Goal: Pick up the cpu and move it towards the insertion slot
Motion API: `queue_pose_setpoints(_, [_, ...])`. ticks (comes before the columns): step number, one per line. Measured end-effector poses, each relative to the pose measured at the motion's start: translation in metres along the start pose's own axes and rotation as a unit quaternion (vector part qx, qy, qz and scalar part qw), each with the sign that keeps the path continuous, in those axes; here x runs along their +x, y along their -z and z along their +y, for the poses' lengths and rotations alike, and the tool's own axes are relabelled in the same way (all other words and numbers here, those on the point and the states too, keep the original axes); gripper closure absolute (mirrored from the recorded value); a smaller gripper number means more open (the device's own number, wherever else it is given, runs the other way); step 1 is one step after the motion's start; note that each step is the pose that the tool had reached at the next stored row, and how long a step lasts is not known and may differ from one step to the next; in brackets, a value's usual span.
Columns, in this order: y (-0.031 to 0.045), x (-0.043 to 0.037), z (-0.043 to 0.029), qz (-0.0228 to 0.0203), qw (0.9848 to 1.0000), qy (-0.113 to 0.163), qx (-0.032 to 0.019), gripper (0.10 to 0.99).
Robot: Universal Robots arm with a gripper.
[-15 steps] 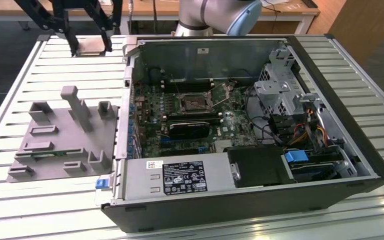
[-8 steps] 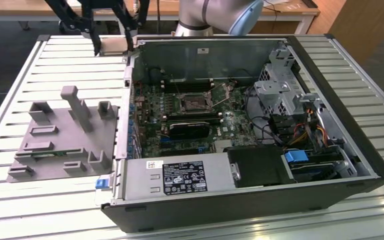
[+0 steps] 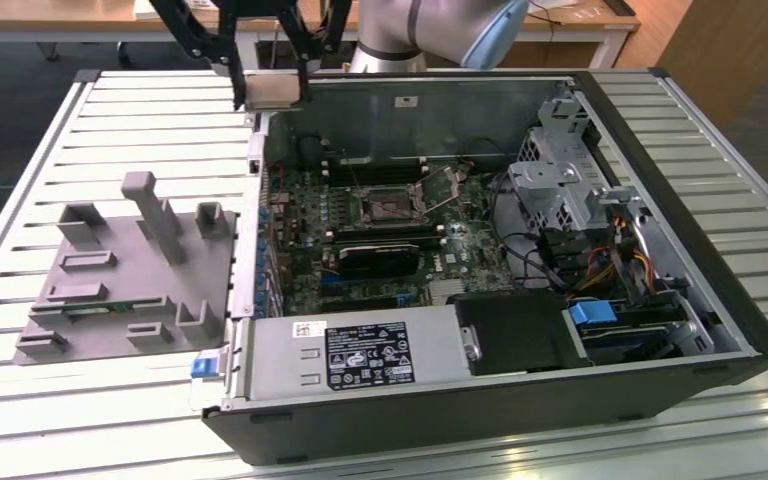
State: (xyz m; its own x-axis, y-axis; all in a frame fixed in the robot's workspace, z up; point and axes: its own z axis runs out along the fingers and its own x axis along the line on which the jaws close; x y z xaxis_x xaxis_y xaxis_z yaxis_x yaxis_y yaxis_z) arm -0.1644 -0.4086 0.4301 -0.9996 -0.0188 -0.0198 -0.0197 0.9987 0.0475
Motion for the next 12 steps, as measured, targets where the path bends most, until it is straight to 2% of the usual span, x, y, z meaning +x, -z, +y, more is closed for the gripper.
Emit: queue_pose_setpoints(12, [-0.0043, -0.0545, -0.0008, 0.0042, 1.0000, 0.000, -0.0001, 0.545])
